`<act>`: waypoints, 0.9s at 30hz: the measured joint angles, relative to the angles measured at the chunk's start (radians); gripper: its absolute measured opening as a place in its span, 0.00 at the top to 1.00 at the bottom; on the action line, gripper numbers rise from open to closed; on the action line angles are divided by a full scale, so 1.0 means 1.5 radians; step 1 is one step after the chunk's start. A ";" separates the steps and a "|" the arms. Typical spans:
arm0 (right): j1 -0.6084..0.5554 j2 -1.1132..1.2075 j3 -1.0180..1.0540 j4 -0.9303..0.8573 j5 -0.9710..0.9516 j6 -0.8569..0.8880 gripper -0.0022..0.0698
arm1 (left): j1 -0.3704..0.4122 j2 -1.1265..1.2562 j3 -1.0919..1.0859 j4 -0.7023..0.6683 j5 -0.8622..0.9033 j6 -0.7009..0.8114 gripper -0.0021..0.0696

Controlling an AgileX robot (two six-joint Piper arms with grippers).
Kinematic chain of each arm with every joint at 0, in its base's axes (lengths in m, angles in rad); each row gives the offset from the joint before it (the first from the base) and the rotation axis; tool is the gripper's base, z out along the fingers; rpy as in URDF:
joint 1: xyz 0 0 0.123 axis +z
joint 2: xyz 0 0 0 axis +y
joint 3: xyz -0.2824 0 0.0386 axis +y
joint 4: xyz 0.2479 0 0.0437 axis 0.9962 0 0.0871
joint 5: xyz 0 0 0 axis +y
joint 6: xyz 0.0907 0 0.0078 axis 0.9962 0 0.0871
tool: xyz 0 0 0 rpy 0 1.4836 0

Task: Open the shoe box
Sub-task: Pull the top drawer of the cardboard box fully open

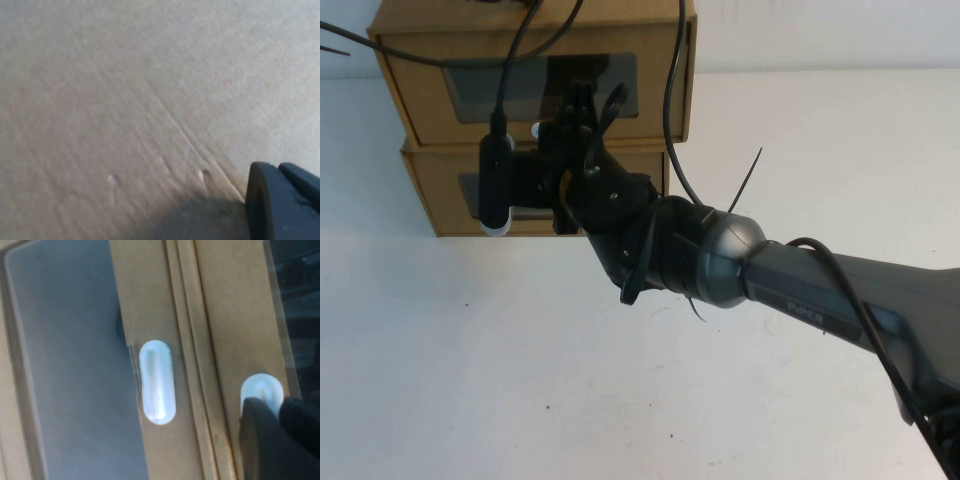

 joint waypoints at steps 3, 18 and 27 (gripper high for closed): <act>-0.004 0.000 0.000 0.000 -0.011 0.000 0.90 | 0.000 0.000 0.000 0.000 0.000 0.000 0.98; -0.007 -0.001 0.000 0.009 -0.018 0.016 0.96 | 0.000 0.000 0.000 0.000 0.000 0.000 0.98; 0.014 -0.038 0.060 0.019 0.029 -0.012 0.96 | 0.000 0.000 0.000 -0.017 0.019 -0.003 0.98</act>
